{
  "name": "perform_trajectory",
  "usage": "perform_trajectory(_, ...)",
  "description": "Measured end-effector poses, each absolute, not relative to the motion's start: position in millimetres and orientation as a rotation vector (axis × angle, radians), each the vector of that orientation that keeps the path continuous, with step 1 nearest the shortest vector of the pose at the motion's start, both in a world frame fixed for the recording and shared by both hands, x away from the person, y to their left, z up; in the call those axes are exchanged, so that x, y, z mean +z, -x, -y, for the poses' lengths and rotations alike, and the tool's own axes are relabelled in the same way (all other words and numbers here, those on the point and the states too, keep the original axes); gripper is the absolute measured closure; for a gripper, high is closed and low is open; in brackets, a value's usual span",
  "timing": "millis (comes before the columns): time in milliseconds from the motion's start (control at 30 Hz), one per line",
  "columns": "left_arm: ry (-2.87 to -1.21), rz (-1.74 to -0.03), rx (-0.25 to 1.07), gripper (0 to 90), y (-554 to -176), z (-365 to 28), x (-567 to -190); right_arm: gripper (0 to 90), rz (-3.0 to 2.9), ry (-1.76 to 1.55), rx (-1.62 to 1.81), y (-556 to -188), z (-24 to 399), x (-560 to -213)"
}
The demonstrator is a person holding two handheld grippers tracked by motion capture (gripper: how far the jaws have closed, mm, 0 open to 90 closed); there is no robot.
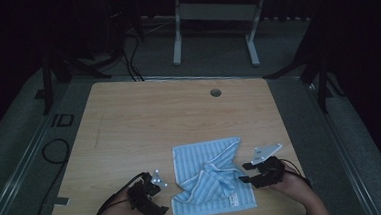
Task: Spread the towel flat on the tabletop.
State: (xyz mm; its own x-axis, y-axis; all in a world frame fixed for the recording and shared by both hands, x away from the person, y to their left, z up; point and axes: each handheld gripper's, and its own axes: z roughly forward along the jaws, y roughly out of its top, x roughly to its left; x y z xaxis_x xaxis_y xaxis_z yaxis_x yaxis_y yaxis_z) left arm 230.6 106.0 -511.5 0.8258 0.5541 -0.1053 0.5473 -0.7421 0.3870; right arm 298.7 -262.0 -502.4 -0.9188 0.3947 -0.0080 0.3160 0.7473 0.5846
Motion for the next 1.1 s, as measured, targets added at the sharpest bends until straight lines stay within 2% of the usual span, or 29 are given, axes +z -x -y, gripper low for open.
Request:
perform_trajectory(500, -2.649, -0.593, -0.024, 31.0, -244.6, -42.9, -492.0, 57.6, -2.871, -0.366, 0.744, -313.9, 218.2, -498.0)
perform_trajectory(767, -2.678, -0.564, -0.051, 36.1, -258.4, -14.0, -496.6, 59.7, -2.896, -0.239, 0.619, -316.4, 195.7, -496.4)
perform_trajectory(800, -2.678, -0.564, -0.051, 36.3, -258.4, -14.0, -496.6, 62.1, -2.897, -0.220, 0.605, -316.4, 193.3, -495.6)
perform_trajectory(900, -2.681, -0.561, -0.051, 40.2, -265.0, -5.9, -498.2, 65.9, -2.919, -0.164, 0.566, -316.2, 186.2, -493.6)
perform_trajectory(1000, -2.646, -0.571, -0.049, 47.0, -269.3, -3.6, -499.9, 75.3, -2.947, -0.117, 0.522, -316.7, 180.8, -493.7)
perform_trajectory(1033, -2.640, -0.570, -0.030, 55.6, -270.3, -3.4, -500.1, 80.0, -2.955, -0.113, 0.512, -316.8, 179.7, -494.0)
perform_trajectory(1100, -2.640, -0.562, 0.014, 66.7, -271.7, -3.6, -500.2, 86.8, -2.961, -0.119, 0.513, -316.4, 179.0, -493.7)
